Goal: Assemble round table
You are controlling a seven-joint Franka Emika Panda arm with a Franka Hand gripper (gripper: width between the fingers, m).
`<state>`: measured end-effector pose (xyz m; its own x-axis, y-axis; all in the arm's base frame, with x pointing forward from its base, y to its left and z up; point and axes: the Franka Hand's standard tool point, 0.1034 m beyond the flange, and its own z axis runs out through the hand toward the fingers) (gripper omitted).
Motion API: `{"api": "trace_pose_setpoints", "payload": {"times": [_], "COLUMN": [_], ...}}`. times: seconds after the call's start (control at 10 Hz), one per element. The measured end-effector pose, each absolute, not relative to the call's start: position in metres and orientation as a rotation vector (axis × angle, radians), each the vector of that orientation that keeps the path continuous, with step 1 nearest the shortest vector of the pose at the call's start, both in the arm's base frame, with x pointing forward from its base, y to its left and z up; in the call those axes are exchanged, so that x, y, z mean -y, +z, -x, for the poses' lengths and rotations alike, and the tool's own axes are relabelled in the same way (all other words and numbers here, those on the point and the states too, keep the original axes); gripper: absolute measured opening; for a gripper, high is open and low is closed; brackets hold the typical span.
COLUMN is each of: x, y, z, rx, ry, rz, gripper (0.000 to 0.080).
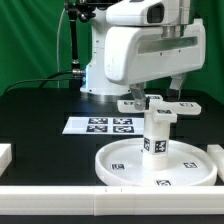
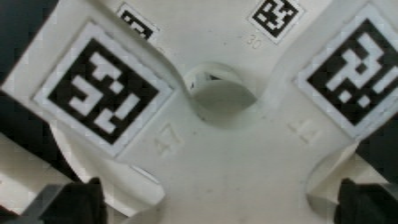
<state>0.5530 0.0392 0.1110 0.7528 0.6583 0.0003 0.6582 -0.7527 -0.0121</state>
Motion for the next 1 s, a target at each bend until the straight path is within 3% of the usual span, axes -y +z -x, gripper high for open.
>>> {"api": "trace_pose_setpoints", "payload": {"times": [0.8, 0.9, 1.0], "x": [-0.039, -0.039, -0.039], "y": [0.1, 0.101, 0.101], "z": [-0.55, -0.551, -0.551], "rx": [1.085, 1.085, 1.085], "ry": [0.033, 0.031, 0.03], "rz": [2.934, 2.935, 2.935], "gripper": [0.0649, 0.0515, 0.0515]}}
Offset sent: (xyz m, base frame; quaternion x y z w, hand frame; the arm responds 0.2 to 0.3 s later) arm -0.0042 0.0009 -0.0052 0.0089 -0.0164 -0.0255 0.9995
